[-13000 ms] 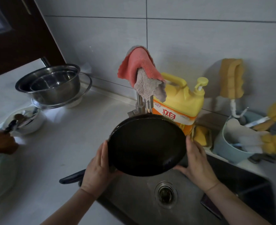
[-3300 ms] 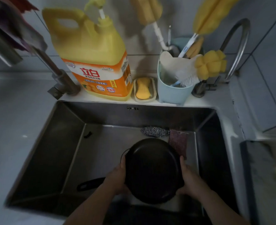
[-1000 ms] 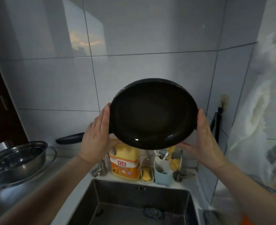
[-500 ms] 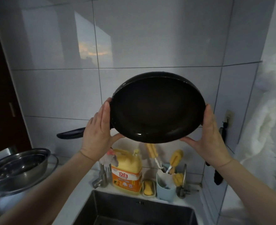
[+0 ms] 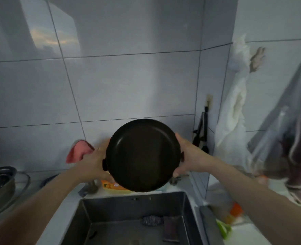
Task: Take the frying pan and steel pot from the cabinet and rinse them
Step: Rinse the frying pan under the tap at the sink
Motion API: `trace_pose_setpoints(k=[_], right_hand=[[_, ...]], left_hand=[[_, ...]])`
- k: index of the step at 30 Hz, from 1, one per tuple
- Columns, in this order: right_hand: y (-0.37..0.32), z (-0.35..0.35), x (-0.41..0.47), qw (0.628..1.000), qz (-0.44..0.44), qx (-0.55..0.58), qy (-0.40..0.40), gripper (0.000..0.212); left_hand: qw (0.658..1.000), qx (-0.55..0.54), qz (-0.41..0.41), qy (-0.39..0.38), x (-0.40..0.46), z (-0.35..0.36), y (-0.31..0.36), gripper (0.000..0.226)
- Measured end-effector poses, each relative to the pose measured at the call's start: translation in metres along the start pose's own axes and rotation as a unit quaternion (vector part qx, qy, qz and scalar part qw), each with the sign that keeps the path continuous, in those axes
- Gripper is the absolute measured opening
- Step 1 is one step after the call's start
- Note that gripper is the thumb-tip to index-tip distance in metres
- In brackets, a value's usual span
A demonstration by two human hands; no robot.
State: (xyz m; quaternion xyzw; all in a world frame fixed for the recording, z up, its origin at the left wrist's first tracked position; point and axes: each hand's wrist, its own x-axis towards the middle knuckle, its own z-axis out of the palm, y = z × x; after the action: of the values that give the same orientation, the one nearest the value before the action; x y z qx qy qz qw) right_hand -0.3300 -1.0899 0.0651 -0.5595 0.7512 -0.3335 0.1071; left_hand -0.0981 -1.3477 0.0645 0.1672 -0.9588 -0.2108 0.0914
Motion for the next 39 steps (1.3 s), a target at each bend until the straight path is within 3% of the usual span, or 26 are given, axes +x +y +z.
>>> trace_pose_setpoints(k=[3,9,11,15,20,23,29,39], right_hand=[[0.006,0.006,-0.021,0.999,0.037,0.017,-0.026,0.118],[0.025,0.002,-0.091,0.993,0.11,0.038,-0.002,0.121],[0.029,-0.007,-0.125,0.991,0.13,0.025,0.02,0.121],[0.034,-0.034,-0.212,0.985,0.155,0.009,0.079,0.126],[0.035,-0.075,-0.36,0.97,0.205,0.033,0.125,0.129],[0.033,-0.1,-0.464,0.947,0.278,0.02,0.159,0.129],[-0.003,-0.145,-0.697,0.892,0.374,0.002,0.255,0.119],[-0.058,-0.174,-1.001,0.751,0.51,0.016,0.42,0.123]], left_hand=[[0.998,0.017,-0.01,-0.068,-0.004,0.01,0.002,0.128],[0.993,0.047,0.027,-0.106,-0.01,0.035,0.05,0.126],[0.989,0.031,0.065,-0.128,-0.011,0.044,0.082,0.117],[0.98,-0.007,0.13,-0.147,-0.013,0.07,0.153,0.126],[0.958,-0.022,0.201,-0.204,-0.029,0.126,0.264,0.125],[0.941,-0.046,0.248,-0.226,-0.047,0.172,0.344,0.123],[0.872,-0.069,0.382,-0.297,-0.098,0.274,0.542,0.124],[0.737,-0.073,0.551,-0.385,-0.201,0.418,0.853,0.12]])
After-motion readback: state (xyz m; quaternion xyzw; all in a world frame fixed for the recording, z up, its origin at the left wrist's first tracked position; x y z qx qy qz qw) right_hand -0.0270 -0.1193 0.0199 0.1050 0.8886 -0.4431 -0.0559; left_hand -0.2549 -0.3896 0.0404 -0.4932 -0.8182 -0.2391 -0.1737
